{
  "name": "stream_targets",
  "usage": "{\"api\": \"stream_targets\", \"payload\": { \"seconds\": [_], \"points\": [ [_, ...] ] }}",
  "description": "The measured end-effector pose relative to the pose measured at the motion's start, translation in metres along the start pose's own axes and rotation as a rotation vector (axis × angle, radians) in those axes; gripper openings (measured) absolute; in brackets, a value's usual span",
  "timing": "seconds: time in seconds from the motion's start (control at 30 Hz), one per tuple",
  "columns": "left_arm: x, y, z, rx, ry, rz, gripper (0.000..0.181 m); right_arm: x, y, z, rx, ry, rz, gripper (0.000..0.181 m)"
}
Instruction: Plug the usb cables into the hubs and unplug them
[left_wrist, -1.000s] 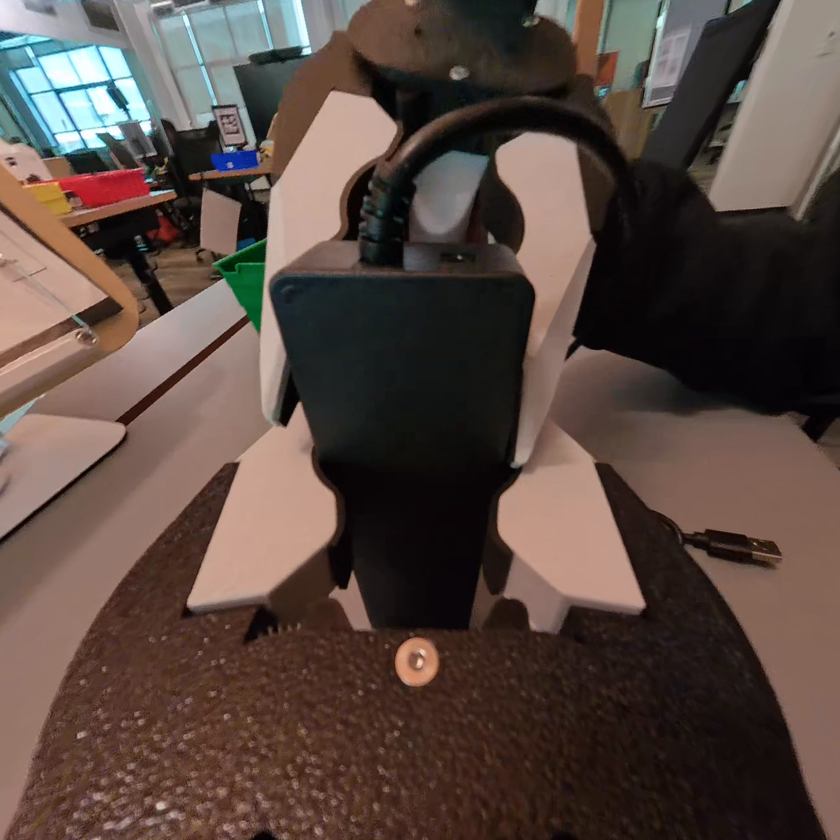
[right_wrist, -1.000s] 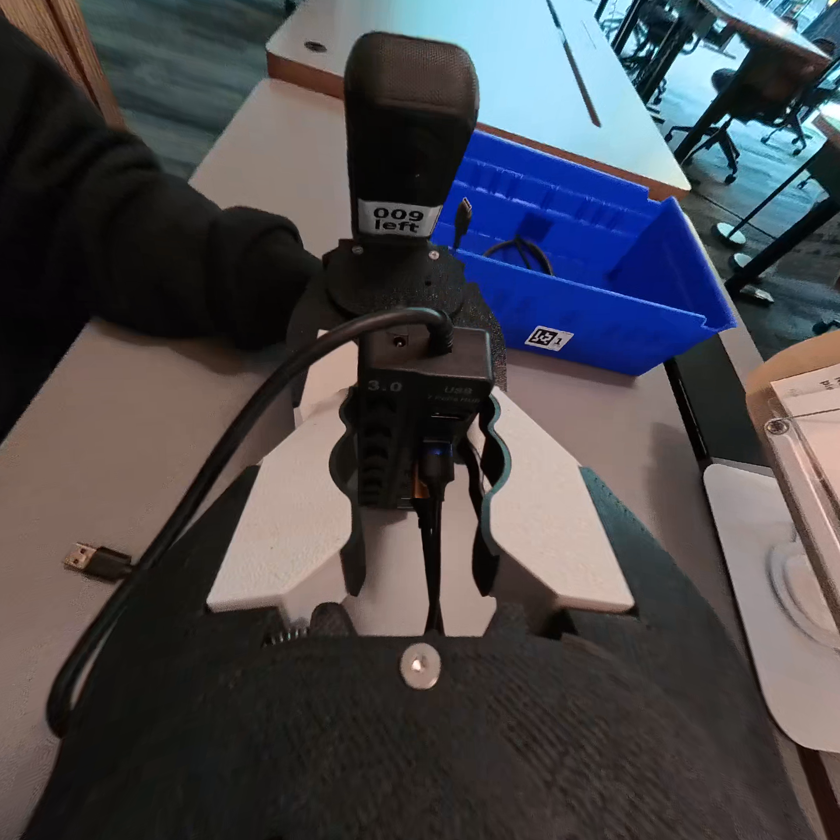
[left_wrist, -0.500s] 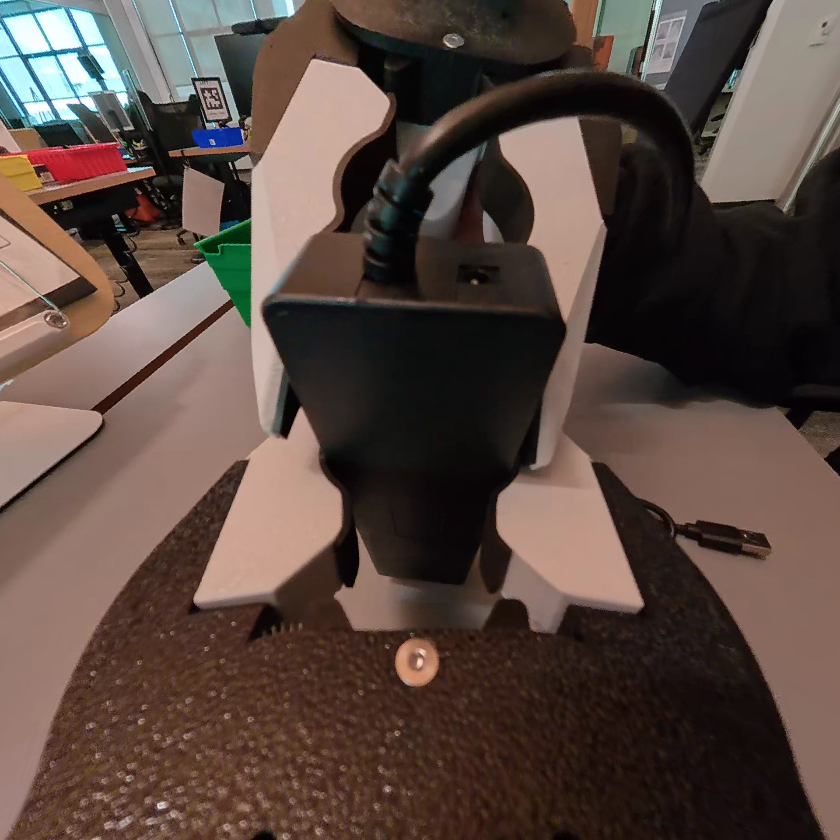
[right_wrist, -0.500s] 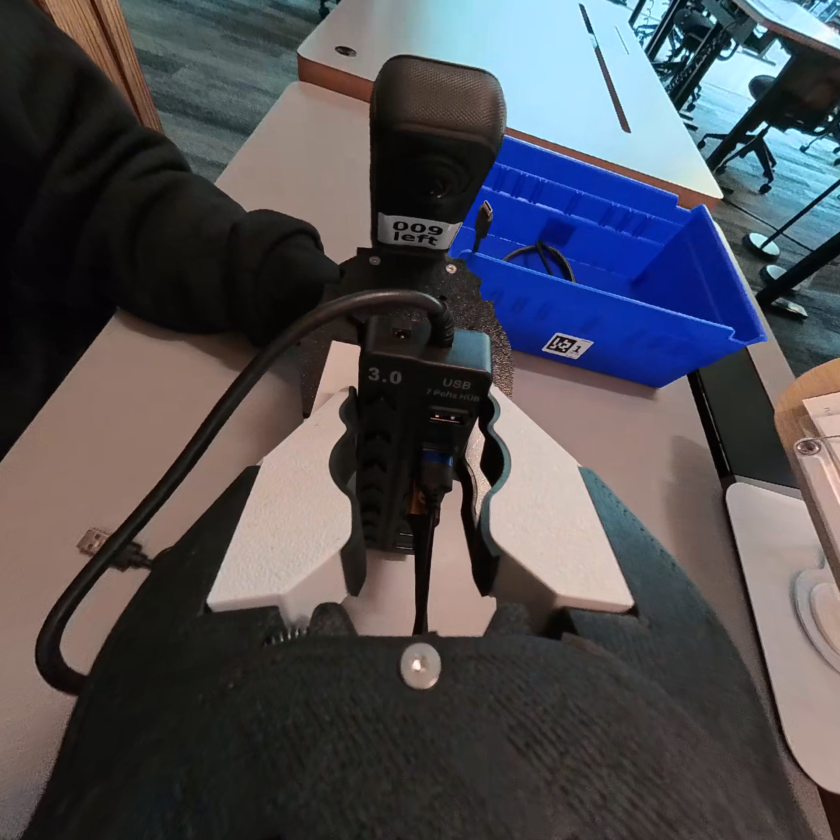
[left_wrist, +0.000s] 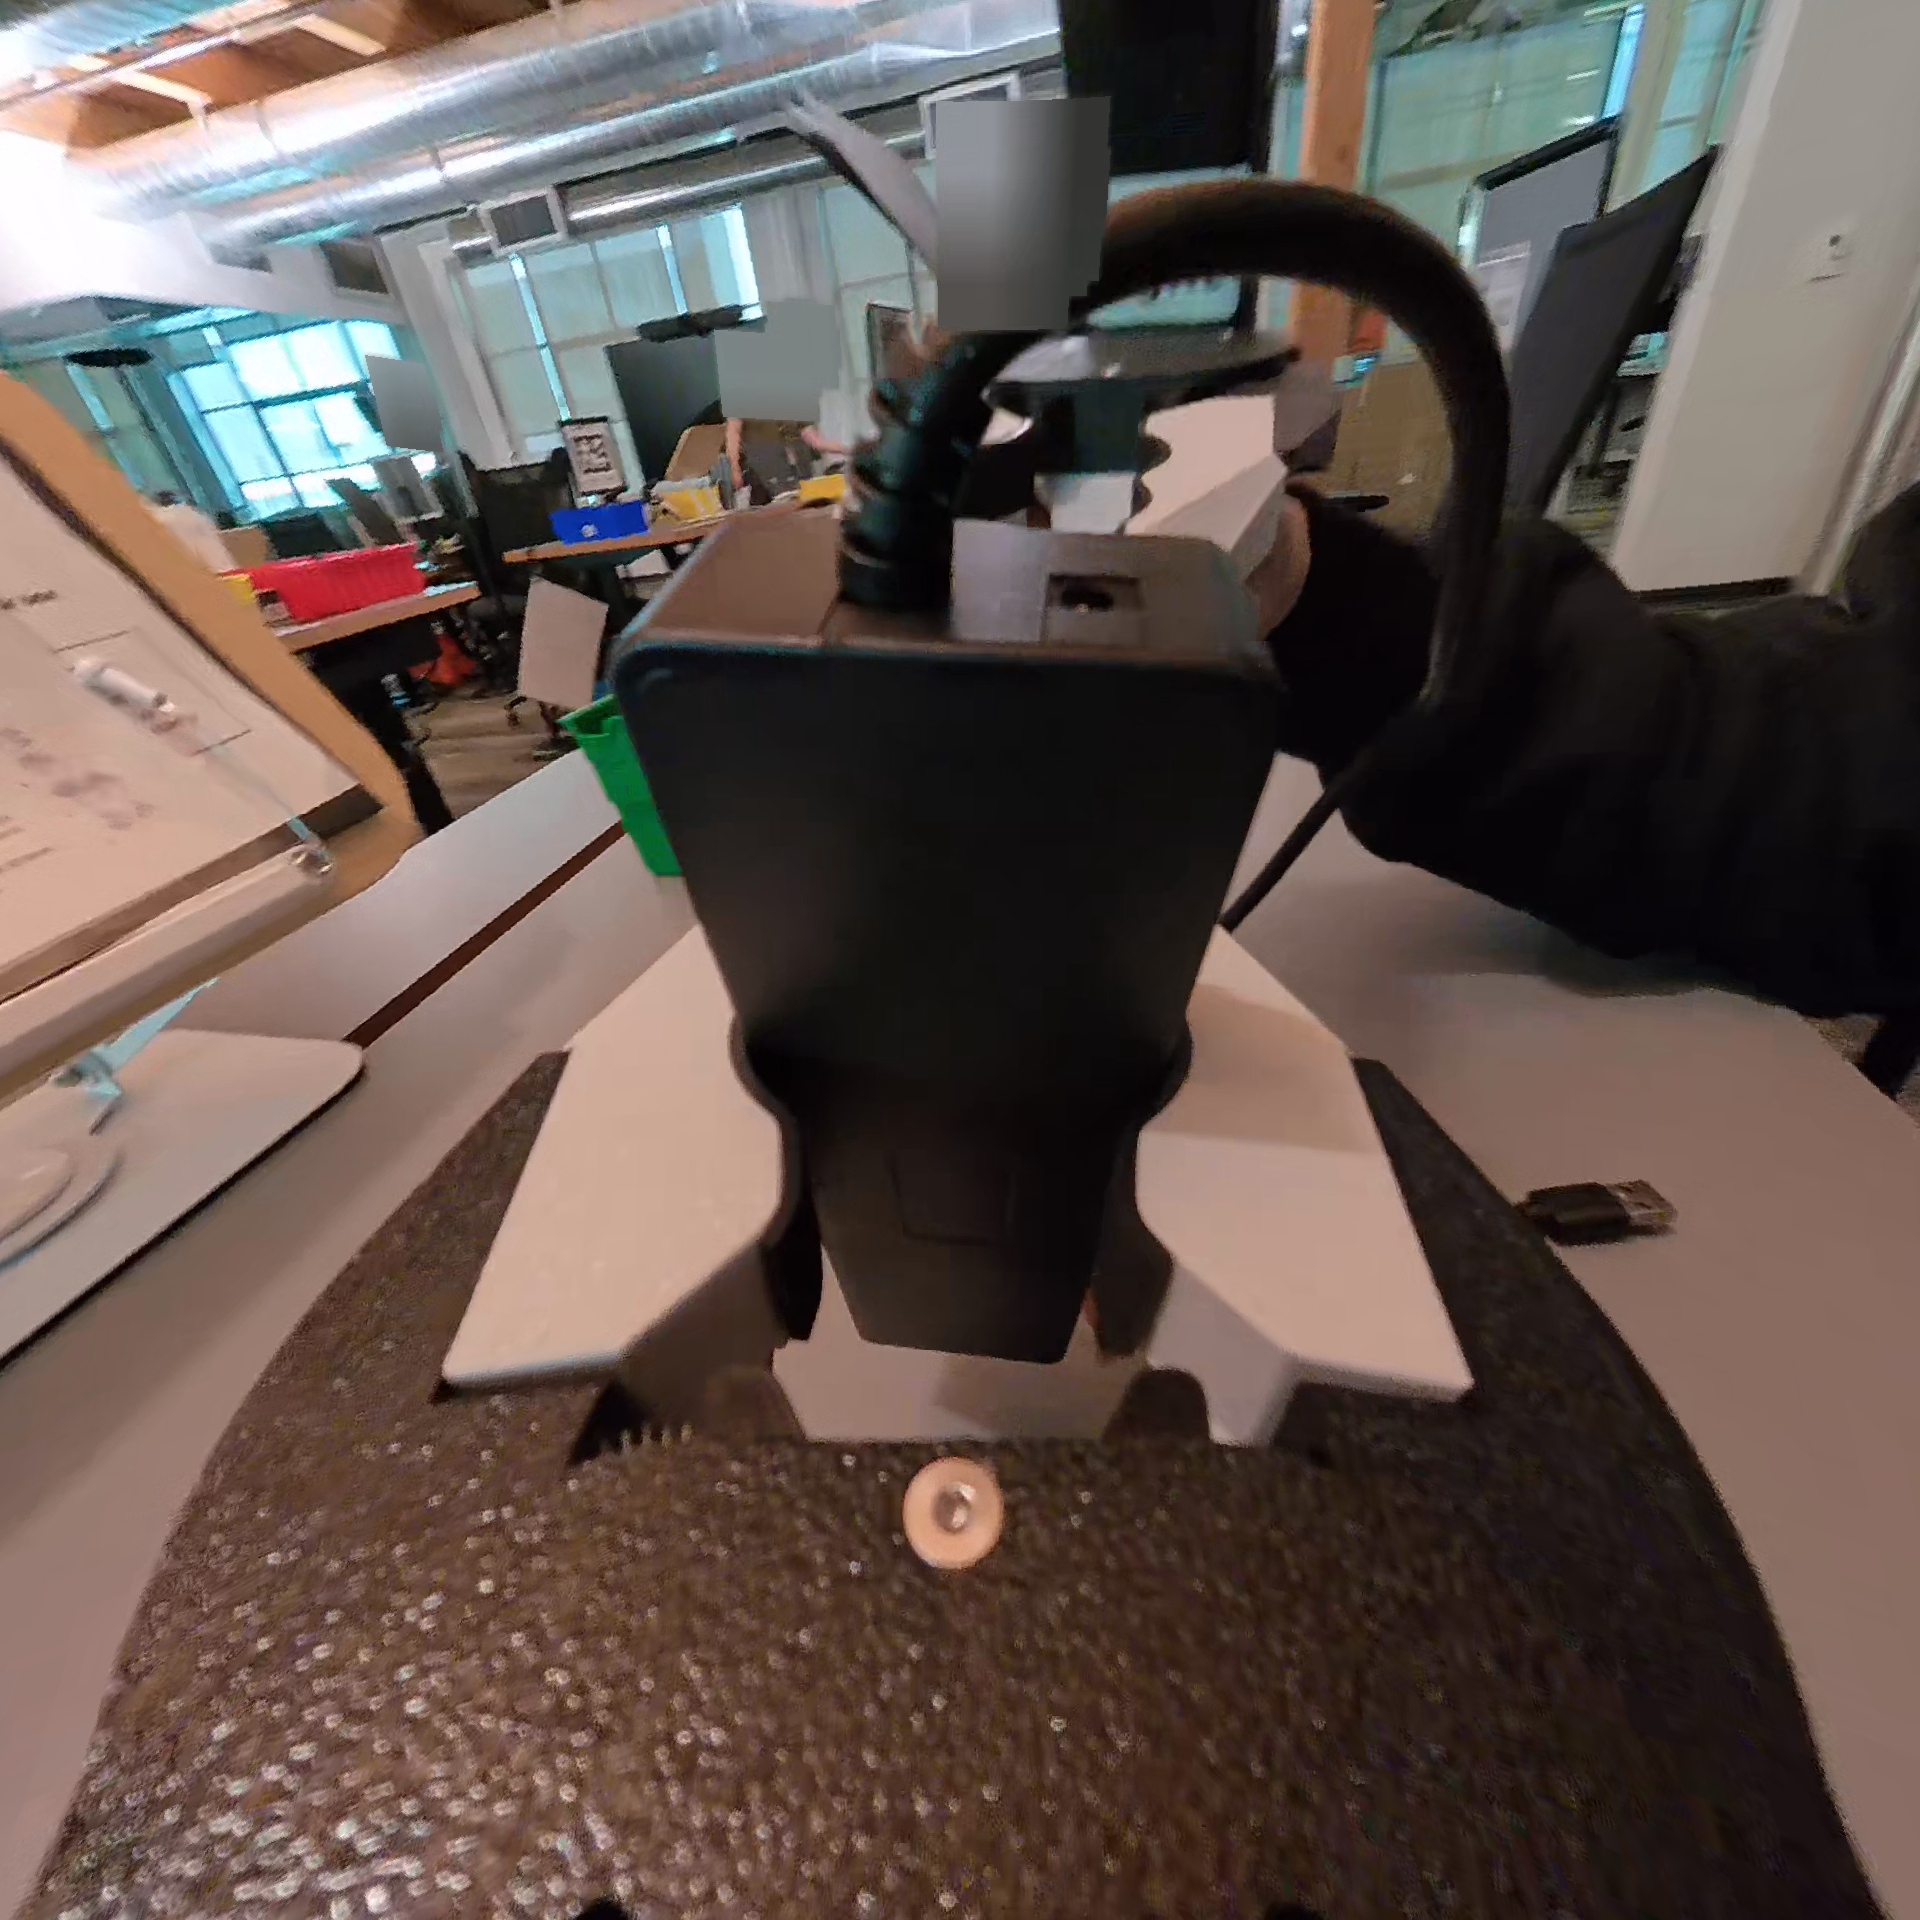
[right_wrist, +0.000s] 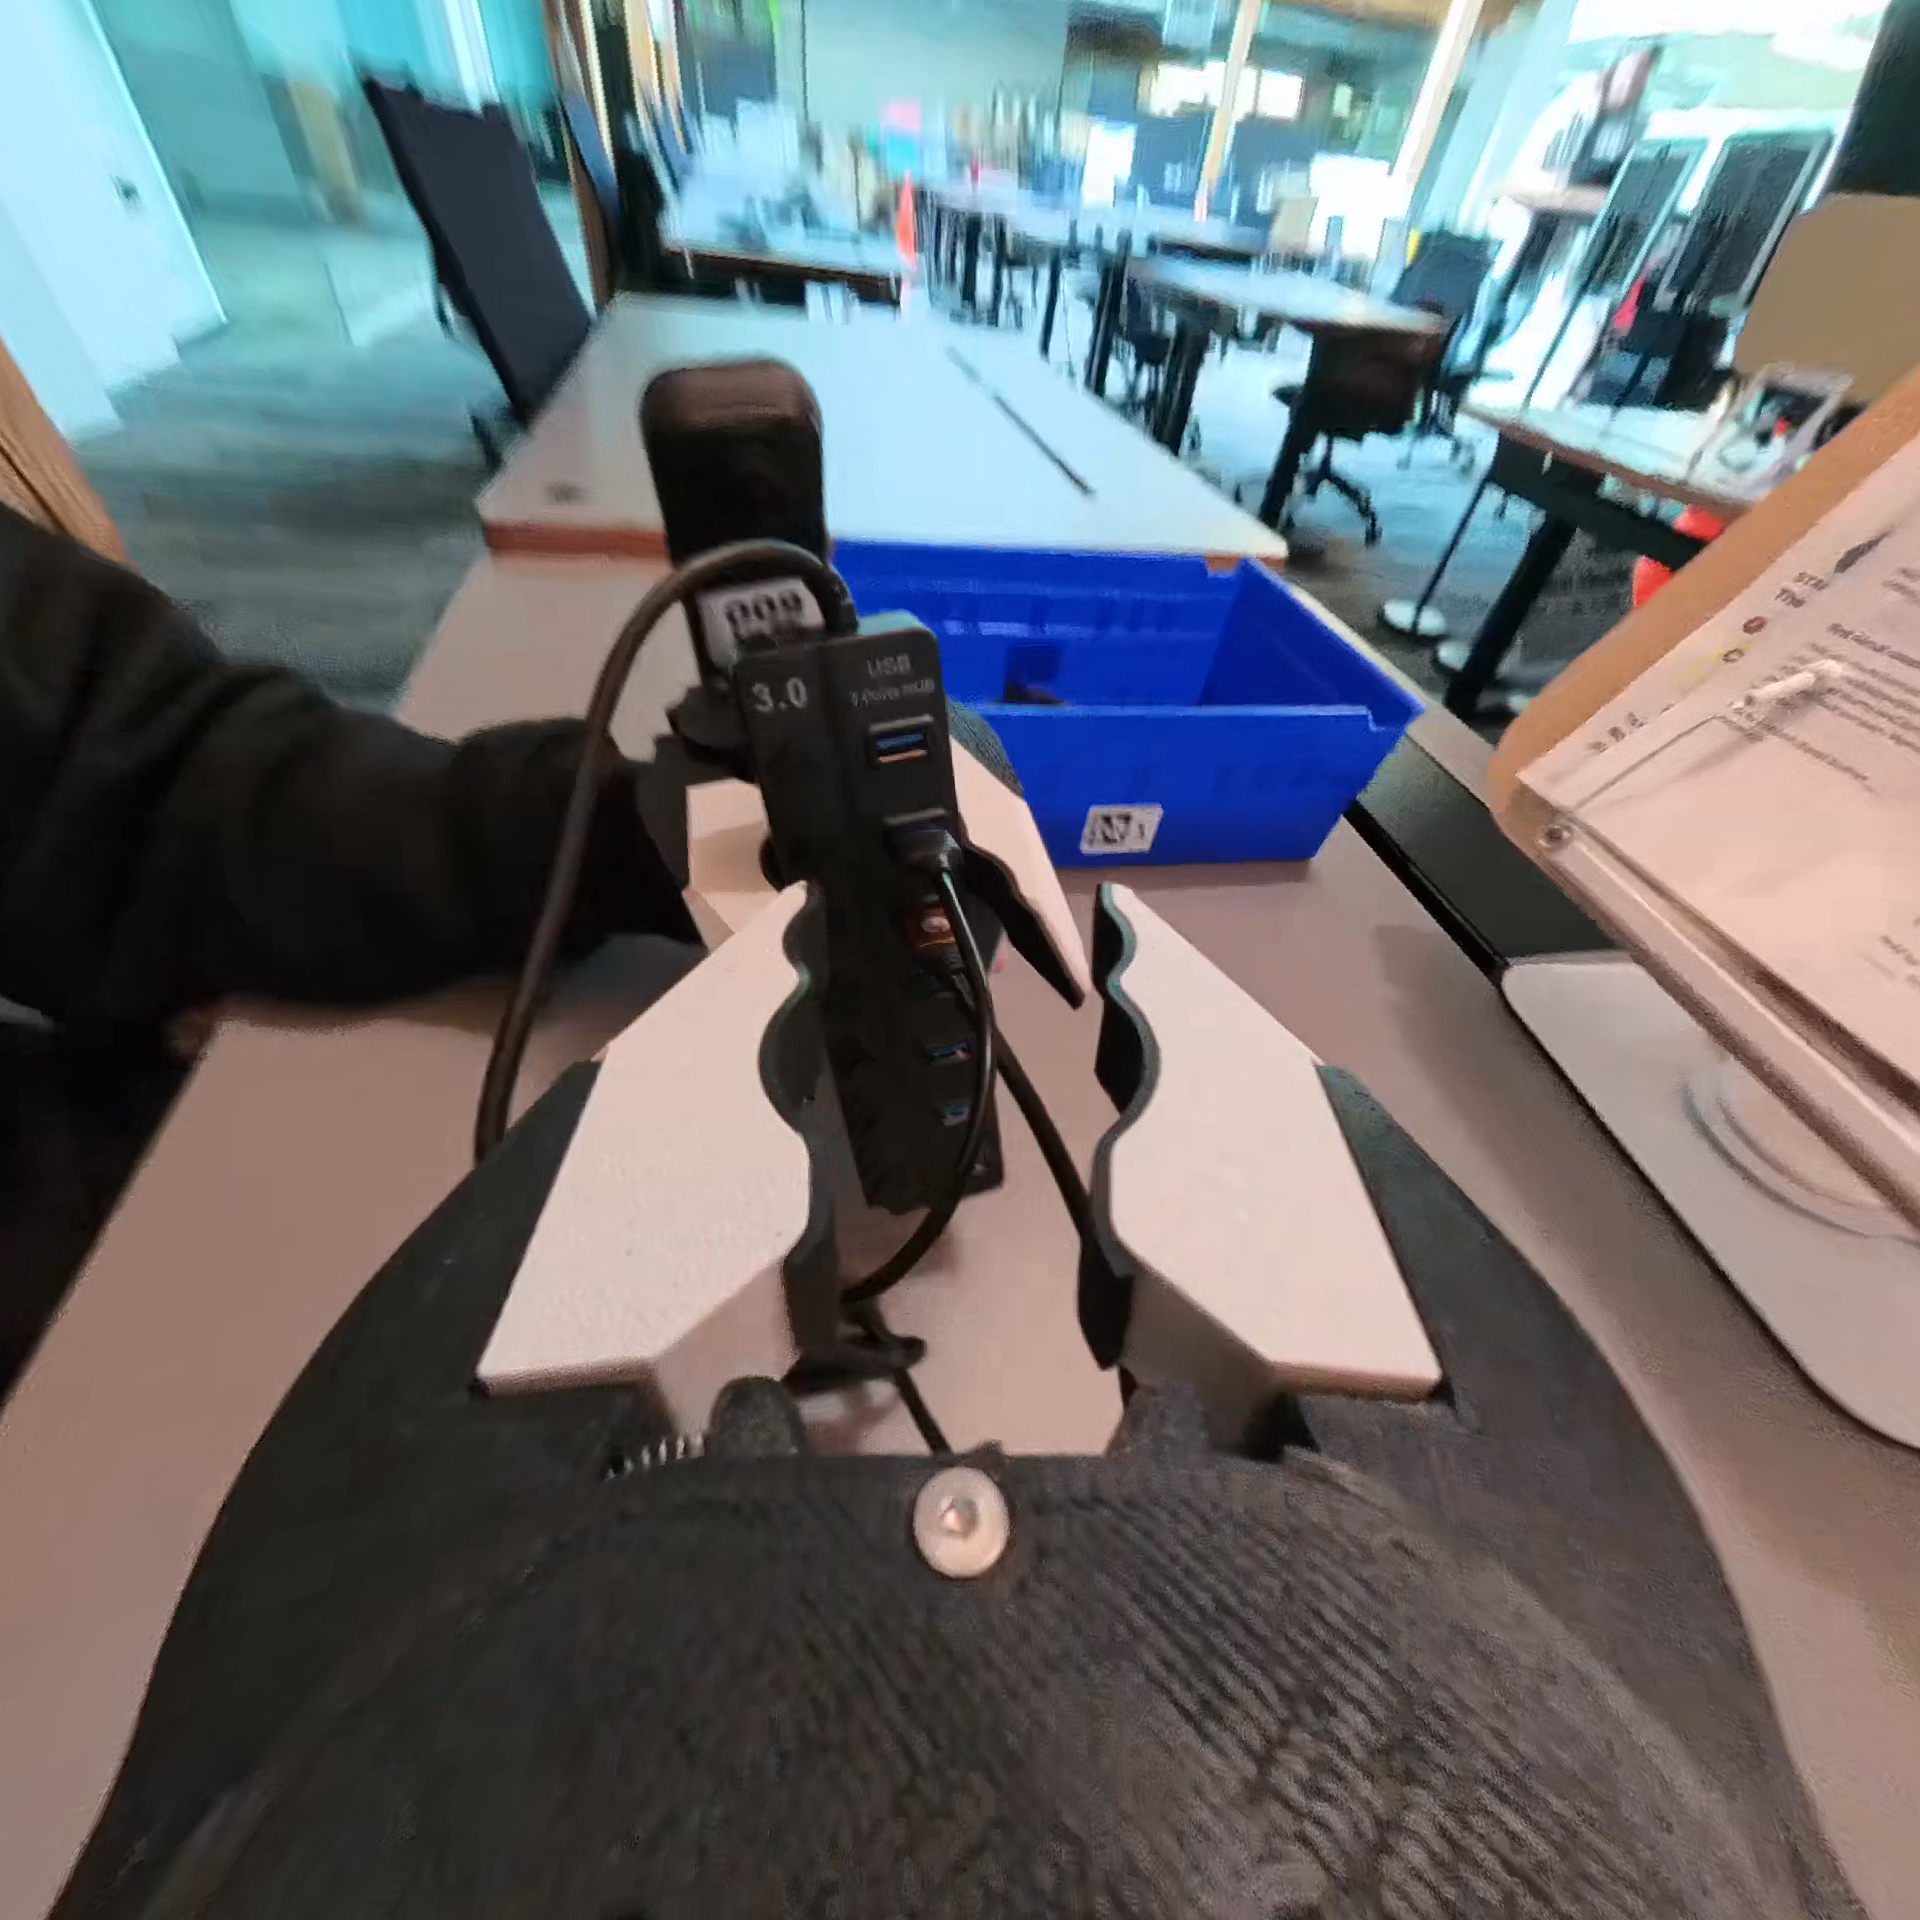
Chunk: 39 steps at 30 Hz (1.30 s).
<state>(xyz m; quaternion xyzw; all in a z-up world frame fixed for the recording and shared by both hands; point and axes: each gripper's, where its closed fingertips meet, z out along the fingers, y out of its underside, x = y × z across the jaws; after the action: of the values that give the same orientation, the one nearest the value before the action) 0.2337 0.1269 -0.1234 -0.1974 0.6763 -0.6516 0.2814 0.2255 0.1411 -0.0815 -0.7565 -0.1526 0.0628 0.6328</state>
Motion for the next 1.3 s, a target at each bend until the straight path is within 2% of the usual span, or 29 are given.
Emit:
{"api": "stream_targets", "payload": {
  "seconds": [0.1, 0.13, 0.23, 0.4, 0.47, 0.57, 0.73, 1.07, 1.2, 1.3],
  "points": [
    [0.010, 0.005, 0.007, -0.010, 0.046, 0.008, 0.062, -0.015, -0.003, -0.007, 0.162, -0.015, 0.035, 0.039],
    [0.012, 0.009, 0.009, -0.018, 0.055, 0.011, 0.062, -0.018, -0.001, -0.006, 0.165, -0.019, 0.047, 0.037],
    [0.021, 0.015, 0.015, -0.037, 0.093, 0.026, 0.062, -0.012, 0.019, -0.002, 0.065, 0.039, 0.030, 0.035],
    [0.030, 0.016, 0.020, -0.061, 0.122, 0.062, 0.062, -0.023, 0.032, 0.004, 0.000, -0.008, 0.023, 0.017],
    [0.030, 0.013, 0.019, -0.050, 0.122, 0.062, 0.062, -0.023, 0.037, 0.006, -0.026, -0.004, 0.012, 0.018],
    [0.030, 0.015, 0.018, -0.058, 0.122, 0.064, 0.062, -0.025, 0.032, 0.009, 0.014, -0.014, 0.023, 0.012],
    [0.034, 0.017, 0.022, -0.067, 0.141, 0.058, 0.062, -0.028, 0.031, 0.012, 0.027, -0.025, 0.028, 0.014],
    [0.037, 0.002, 0.017, -0.020, 0.163, 0.049, 0.062, -0.030, 0.027, 0.007, -0.002, -0.061, 0.045, 0.014],
    [0.037, 0.021, 0.020, -0.120, 0.168, 0.055, 0.062, -0.029, 0.037, 0.009, -0.067, -0.037, -0.017, 0.013],
    [0.042, 0.010, 0.017, -0.047, 0.209, -0.021, 0.061, -0.031, 0.032, 0.010, -0.029, -0.050, -0.002, 0.014]
  ]
}}
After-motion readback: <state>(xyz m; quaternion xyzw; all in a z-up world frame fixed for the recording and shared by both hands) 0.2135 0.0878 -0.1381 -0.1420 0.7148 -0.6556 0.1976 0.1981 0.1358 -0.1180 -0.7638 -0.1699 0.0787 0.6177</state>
